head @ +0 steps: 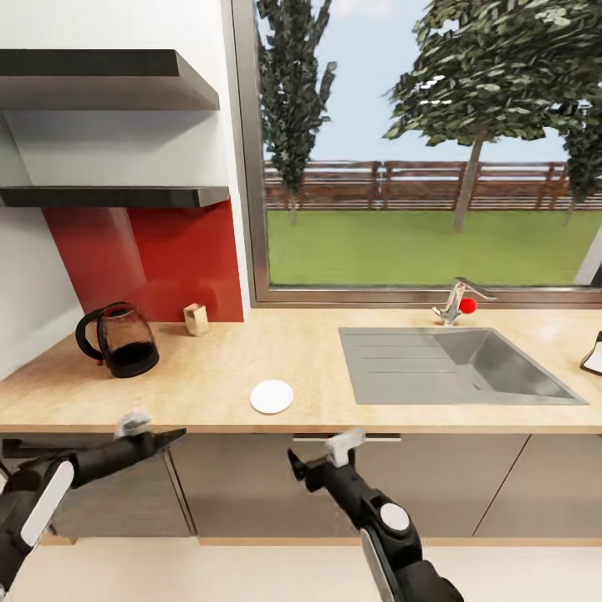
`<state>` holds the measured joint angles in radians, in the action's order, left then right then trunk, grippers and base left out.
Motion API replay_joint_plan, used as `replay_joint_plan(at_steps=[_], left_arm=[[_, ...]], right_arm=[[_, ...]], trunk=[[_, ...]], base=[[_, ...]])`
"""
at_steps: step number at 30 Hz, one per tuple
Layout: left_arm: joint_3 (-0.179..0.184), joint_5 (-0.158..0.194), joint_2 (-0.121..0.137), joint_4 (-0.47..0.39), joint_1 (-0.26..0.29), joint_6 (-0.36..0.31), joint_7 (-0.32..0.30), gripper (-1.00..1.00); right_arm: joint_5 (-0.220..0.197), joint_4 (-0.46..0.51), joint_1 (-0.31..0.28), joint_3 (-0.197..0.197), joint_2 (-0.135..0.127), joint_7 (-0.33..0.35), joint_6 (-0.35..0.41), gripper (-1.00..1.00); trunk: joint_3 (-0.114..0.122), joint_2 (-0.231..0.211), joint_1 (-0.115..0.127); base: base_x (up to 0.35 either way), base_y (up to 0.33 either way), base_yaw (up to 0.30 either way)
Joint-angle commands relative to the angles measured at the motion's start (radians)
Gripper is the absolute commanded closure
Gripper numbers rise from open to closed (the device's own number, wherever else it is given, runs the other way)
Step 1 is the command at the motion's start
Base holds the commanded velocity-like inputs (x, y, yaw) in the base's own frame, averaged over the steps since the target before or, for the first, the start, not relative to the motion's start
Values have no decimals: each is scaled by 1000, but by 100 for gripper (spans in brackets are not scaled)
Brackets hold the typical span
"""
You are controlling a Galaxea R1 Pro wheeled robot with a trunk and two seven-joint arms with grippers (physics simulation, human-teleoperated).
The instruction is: Set up a coffee station on the kitchen countertop: keep the coffee maker on the countertop, move the bottle of coffee from the kitchen shelf to the counter next to the coffee maker, place a paper coffee filter on top of the coffee maker, put the saucer next to the coffee maker with the coffee cup on the saucer, and place the electric kettle next to the coffee maker.
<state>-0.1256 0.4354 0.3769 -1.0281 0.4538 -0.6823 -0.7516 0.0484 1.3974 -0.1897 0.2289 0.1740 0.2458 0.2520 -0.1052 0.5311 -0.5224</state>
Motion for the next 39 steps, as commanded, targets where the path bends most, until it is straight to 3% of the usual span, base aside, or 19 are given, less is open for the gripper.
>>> replay_joint_plan(at_steps=[1,4,6,11,15,17,21,32,39], left_arm=[[-1,-6,1,0,29,-33,-1,-100],[-2,-18,1,7,99,-106,-2,-100],[-1,-20,-9,14,173,-187,-2,-100],[0,-19,-18,17,233,-246,0,-100],[-2,-23,-34,13,246,-293,15,-100],[-3,-23,-35,7,243,-295,29,-100],[-3,-17,-43,3,242,-296,42,-100],[-3,-24,-137,11,237,-292,44,-100],[-2,-24,-151,17,220,-295,81,-100]], right_arm=[[-43,5,-31,-2,1,4,35,-100],[-203,8,-106,-6,1,0,127,-100],[-294,8,-198,-16,1,-29,246,-100],[-322,4,-266,-78,1,-139,333,-100],[-441,-17,-276,-104,1,-172,354,-100],[-480,-29,-276,-104,1,-204,364,-100],[-510,-97,-277,-105,1,-278,369,-100],[-508,-119,-276,-104,1,-284,369,-100],[-512,-229,-277,-96,1,-282,369,-100]], trunk=[[-2,2,0],[-2,2,0],[-2,2,0],[-2,2,0],[-2,2,0],[-2,2,0],[-2,2,0],[-2,2,0],[-2,2,0]], base=[[0,0,0],[0,0,0],[0,0,0],[0,0,0],[0,0,0],[0,0,0],[49,0,0],[289,-58,0],[221,-51,0]])
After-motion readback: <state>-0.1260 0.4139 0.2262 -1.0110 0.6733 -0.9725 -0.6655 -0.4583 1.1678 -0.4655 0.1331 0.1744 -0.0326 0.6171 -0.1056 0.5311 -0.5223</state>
